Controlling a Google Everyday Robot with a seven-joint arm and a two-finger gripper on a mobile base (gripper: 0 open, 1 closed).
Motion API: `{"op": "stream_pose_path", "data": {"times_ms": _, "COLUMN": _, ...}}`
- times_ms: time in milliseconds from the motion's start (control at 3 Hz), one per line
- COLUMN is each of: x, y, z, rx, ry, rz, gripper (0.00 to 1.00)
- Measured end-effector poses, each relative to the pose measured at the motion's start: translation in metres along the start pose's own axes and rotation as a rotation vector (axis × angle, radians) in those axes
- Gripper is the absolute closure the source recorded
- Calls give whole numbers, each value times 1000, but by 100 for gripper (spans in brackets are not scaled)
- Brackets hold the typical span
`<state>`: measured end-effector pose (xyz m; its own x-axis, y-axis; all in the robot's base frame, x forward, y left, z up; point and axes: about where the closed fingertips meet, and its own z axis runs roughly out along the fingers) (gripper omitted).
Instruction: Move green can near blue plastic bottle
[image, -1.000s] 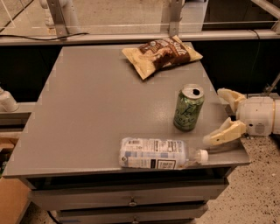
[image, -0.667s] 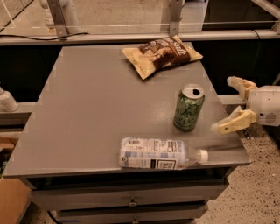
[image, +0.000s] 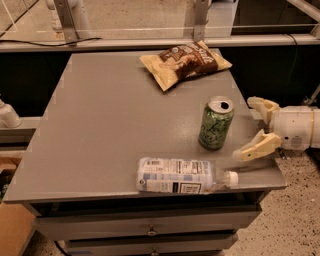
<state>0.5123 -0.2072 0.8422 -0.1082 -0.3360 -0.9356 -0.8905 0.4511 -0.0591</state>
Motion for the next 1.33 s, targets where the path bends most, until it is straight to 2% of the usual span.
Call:
{"op": "stream_pose_path", "data": {"times_ms": 333, "x": 16, "y": 13, "z": 19, "rx": -95, "ry": 22, "rz": 28, "gripper": 0}}
{"op": "stream_pose_path", "data": {"times_ms": 667, "x": 13, "y": 18, "z": 27, "rx": -155, "ry": 47, "rz": -15, "gripper": 0}}
{"op": "stream_pose_path", "data": {"times_ms": 1000, "x": 2, "y": 5, "z": 16, "rx": -132, "ry": 73, "rz": -83, "gripper": 0}}
{"op": "stream_pose_path", "data": {"times_ms": 1333, "x": -16, "y": -12, "z": -12, "rx": -65, "ry": 76, "rz": -139, "gripper": 0}}
